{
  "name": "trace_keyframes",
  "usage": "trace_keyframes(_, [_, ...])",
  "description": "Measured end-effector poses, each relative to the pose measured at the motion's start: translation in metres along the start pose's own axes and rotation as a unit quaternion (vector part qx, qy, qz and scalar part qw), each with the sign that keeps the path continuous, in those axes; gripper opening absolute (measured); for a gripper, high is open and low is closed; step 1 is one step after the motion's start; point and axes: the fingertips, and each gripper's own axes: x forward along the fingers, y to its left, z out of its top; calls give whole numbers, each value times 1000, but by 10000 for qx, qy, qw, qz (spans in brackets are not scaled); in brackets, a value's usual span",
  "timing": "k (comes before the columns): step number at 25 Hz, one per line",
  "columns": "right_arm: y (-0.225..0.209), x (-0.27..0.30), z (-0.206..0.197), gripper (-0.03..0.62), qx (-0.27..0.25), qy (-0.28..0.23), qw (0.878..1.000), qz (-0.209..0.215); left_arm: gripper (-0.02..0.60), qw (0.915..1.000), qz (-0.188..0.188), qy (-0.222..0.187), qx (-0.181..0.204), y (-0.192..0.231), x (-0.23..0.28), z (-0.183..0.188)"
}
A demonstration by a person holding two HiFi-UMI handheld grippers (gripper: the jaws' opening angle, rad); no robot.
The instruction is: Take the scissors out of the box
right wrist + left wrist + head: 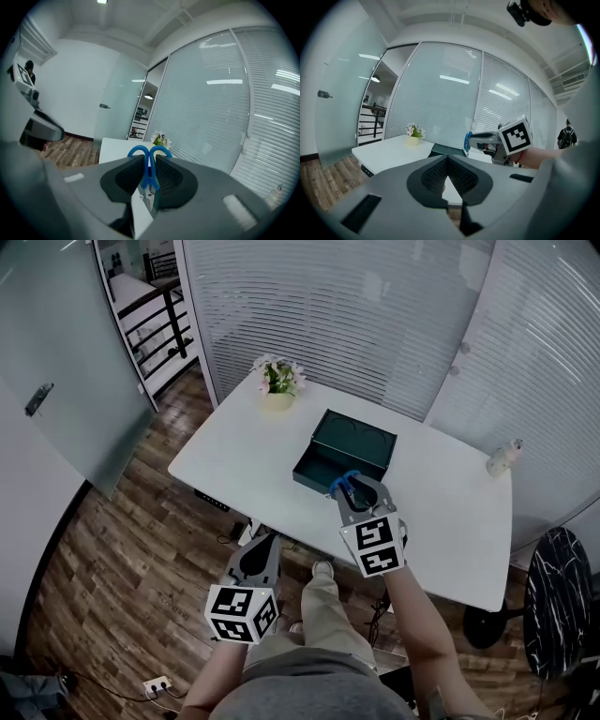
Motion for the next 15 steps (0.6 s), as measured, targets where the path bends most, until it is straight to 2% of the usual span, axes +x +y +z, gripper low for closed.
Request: trace_keyframes(15, [38,-91,18,86,546,-636,9963,-166,5,9995,-115,-302,68,-17,-16,13])
